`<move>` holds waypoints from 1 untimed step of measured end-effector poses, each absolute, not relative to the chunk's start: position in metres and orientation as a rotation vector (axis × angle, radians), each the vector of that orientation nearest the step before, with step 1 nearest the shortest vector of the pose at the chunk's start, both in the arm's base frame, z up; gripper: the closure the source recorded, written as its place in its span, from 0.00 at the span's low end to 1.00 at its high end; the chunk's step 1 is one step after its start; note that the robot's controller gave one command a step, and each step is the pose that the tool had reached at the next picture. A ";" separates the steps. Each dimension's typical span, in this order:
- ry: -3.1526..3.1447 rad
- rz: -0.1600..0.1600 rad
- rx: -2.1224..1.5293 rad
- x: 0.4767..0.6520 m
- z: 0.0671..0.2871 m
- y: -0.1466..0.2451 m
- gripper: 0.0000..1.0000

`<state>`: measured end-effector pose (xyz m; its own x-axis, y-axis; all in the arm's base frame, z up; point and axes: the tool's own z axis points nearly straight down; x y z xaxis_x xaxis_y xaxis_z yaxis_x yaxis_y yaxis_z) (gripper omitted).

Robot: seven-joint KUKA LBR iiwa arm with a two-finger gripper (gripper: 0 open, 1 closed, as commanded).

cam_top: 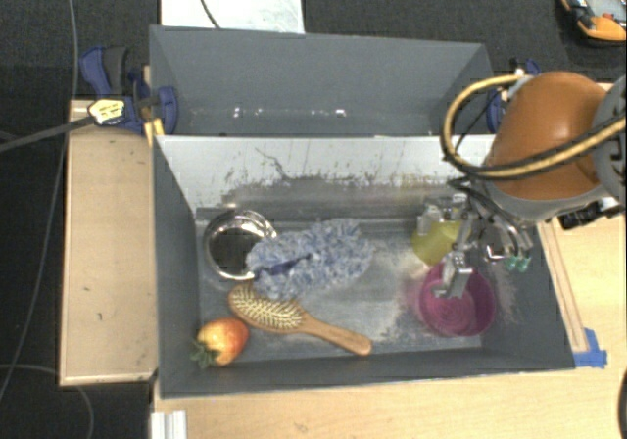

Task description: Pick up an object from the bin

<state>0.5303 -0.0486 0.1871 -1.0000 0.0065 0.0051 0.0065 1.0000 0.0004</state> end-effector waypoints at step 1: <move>-3.144 0.001 -0.006 0.532 0.191 -0.048 0.00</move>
Offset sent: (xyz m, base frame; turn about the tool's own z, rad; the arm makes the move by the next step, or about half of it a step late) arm 0.0294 0.1707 -0.1171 -0.1083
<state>0.5321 -0.0484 0.1914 -1.0000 0.0038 -0.0028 0.0038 1.0000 -0.0003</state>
